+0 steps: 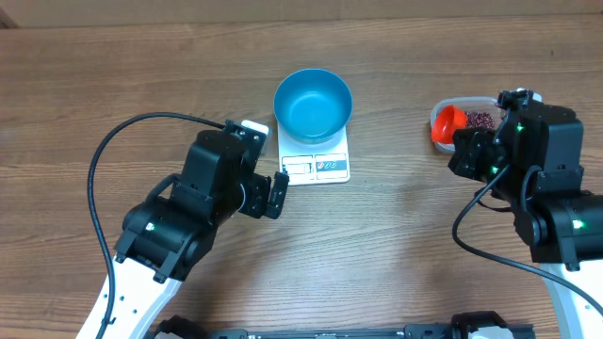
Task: Scoop item into bowl and weigh 150g on scale
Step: 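Pull the left gripper back from the scale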
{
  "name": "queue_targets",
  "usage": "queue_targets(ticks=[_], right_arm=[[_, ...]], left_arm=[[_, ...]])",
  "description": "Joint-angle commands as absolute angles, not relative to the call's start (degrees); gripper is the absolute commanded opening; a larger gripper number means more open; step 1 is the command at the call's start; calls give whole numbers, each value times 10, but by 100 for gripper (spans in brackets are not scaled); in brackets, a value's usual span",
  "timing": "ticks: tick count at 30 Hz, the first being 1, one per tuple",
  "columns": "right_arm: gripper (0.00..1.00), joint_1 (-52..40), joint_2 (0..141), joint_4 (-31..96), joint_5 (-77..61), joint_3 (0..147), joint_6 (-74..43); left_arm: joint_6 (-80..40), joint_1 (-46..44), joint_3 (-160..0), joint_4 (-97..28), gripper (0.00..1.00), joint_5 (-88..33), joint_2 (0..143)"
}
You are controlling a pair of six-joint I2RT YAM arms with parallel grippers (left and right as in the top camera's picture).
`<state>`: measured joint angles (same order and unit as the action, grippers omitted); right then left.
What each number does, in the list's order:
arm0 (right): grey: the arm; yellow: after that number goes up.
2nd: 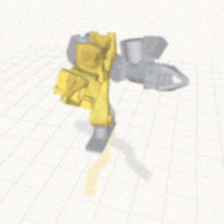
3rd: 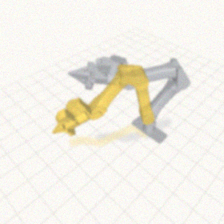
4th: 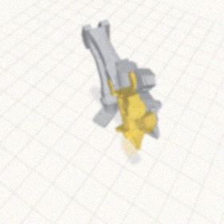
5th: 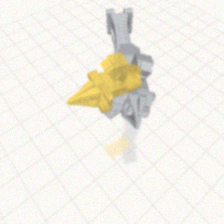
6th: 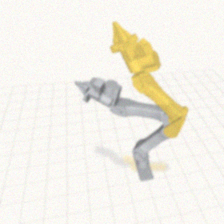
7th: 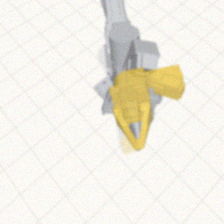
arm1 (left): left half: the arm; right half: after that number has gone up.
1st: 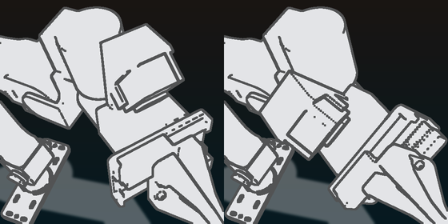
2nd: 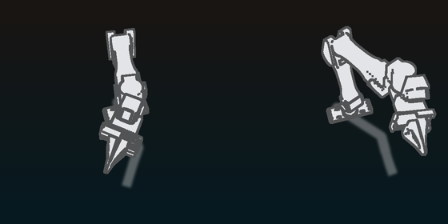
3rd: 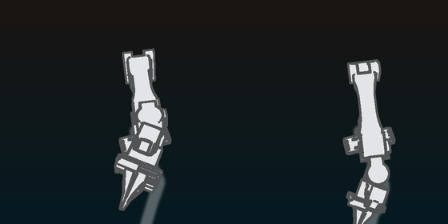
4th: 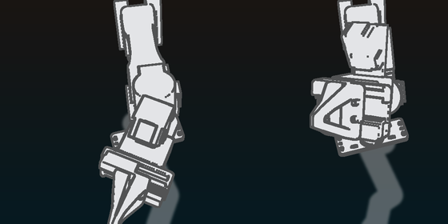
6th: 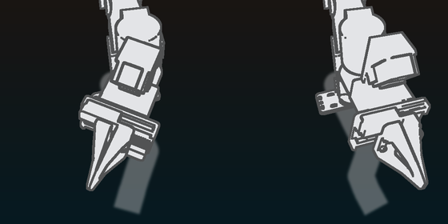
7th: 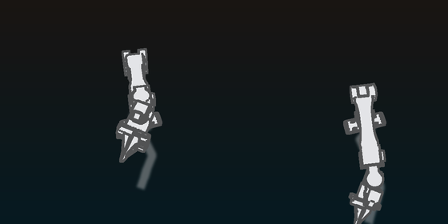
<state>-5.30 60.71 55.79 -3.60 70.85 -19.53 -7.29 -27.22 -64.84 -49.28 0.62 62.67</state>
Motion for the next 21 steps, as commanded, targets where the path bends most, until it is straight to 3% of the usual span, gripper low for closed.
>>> queue_targets(ticks=[1, 21], right_arm=[[4, -55, 606, 554, -30, 724, -196], [4, -55, 606, 565, -30, 724, -196]], left_arm=[[-60, -269, -648, -494, 100, 2, 629], [-60, -269, -648, -495, 99, 2, 706]])
